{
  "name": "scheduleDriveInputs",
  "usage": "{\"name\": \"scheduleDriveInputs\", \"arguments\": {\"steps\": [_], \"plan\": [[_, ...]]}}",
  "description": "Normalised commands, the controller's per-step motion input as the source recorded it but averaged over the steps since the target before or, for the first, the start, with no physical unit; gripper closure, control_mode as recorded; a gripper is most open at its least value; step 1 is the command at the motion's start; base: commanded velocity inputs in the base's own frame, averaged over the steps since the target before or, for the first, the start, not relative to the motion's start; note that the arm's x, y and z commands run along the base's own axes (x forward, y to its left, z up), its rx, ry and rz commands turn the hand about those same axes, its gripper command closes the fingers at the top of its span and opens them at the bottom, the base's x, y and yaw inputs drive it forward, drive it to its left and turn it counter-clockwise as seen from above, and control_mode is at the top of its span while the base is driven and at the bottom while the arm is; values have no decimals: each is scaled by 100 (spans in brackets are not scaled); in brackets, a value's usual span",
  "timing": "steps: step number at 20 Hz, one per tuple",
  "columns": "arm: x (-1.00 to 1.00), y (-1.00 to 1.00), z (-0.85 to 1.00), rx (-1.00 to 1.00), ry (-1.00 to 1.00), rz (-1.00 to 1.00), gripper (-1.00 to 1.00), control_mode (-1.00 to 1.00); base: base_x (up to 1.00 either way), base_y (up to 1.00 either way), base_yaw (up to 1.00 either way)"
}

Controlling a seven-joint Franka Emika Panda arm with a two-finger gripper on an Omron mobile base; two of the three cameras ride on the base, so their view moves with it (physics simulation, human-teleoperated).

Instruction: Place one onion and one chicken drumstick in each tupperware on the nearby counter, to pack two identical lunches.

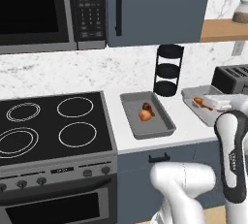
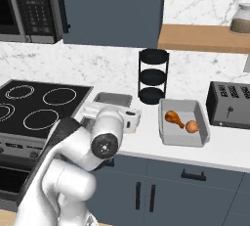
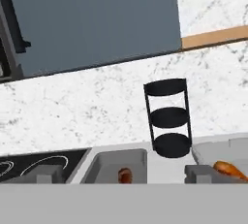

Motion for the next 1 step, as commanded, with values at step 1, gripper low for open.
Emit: {"name": "scheduleDriveInputs", "arguments": {"steps": [1], "plan": [[-97, -36, -5, 0, -3, 0, -100, -100, 0, 0, 0]]}}
